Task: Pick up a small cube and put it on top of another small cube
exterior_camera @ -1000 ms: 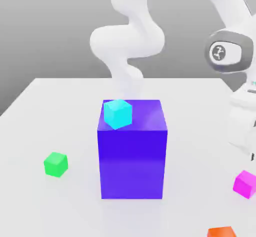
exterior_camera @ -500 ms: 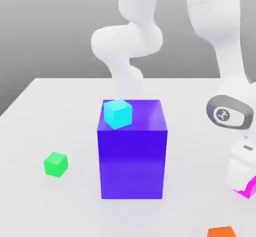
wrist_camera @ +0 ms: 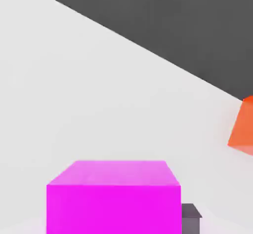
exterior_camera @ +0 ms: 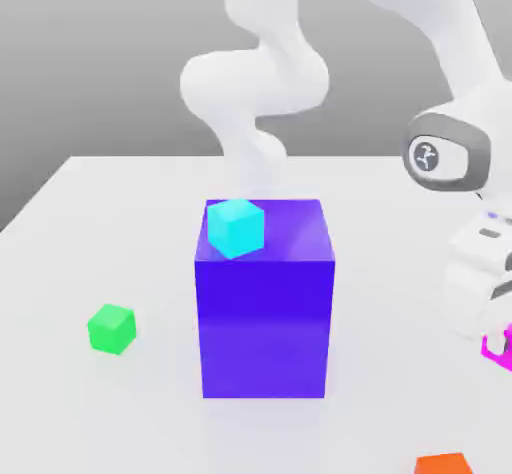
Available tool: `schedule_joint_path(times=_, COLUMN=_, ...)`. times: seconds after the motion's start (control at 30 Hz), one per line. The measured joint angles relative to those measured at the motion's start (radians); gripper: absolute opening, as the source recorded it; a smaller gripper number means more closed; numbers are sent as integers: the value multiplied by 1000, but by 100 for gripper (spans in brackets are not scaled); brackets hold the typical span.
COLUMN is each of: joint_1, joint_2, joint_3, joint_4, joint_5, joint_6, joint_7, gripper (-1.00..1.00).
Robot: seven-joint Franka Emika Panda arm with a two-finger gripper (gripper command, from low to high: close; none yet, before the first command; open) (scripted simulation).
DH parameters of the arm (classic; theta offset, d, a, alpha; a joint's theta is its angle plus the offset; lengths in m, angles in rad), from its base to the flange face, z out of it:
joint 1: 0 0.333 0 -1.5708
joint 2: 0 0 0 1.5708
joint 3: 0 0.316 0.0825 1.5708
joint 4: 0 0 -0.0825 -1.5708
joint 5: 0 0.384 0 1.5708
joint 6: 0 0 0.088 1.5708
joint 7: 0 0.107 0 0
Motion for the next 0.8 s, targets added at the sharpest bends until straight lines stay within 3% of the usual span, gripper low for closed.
schedule_joint_path(times=0.1, joint_1=-86, joint_2=-48, joint_3=-78, joint_4=-43, joint_5=4, joint_6=-3, joint_7=75, gripper=-100)
schedule_joint_path(times=0.33, joint_1=-427, joint_2=-184, joint_3=-226, joint_4=-202, joint_5=-5, joint_6=-34, joint_7=334, gripper=-100)
schedule_joint_path(times=0.6, joint_1=-691, joint_2=-337, joint_3=-394, joint_4=-379, joint_5=17, joint_6=-63, joint_7=589, gripper=-100)
schedule_joint_path(times=0.8, joint_1=-722, joint_2=-213, joint_3=-452, joint_4=-427, joint_5=95, joint_6=59, joint_7=600, gripper=-100)
